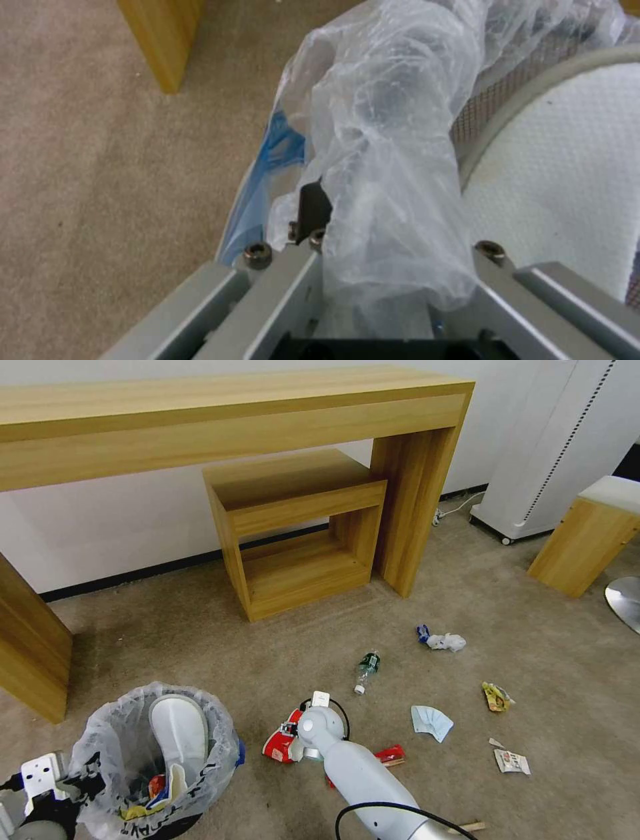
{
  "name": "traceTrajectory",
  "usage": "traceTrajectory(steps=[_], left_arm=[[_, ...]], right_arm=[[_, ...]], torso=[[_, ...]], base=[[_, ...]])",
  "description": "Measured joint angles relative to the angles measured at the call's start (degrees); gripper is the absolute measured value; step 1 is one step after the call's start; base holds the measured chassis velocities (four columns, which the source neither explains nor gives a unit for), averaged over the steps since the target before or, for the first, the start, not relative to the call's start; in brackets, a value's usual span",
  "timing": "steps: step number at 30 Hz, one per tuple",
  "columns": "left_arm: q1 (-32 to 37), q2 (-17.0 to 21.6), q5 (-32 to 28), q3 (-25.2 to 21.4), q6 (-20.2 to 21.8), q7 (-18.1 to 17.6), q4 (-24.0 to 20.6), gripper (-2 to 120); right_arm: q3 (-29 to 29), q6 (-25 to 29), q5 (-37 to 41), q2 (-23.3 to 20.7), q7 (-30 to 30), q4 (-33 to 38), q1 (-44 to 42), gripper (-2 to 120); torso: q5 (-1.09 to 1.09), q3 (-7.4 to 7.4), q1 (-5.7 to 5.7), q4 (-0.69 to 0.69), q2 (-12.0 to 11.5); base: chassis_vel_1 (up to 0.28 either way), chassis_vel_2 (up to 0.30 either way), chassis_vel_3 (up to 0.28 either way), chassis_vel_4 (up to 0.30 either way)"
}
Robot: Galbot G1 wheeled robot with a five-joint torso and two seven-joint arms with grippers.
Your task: Pick up the trash bin and place the garbage on the floor into it.
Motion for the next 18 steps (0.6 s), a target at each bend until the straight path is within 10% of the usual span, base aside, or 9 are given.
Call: traceTrajectory(steps=[18], left_arm=[[0.5, 0.3, 0.3, 0.2, -1.2, 0.1, -1.0, 2]], right_arm=[[0.3, 0.1, 0.2, -0.1, 0.3, 1.7, -1.0, 45]], torso=[[0.00, 0.00, 0.00, 0.00, 0.0]], base=[[0.000, 0.000, 0.000, 0.000]])
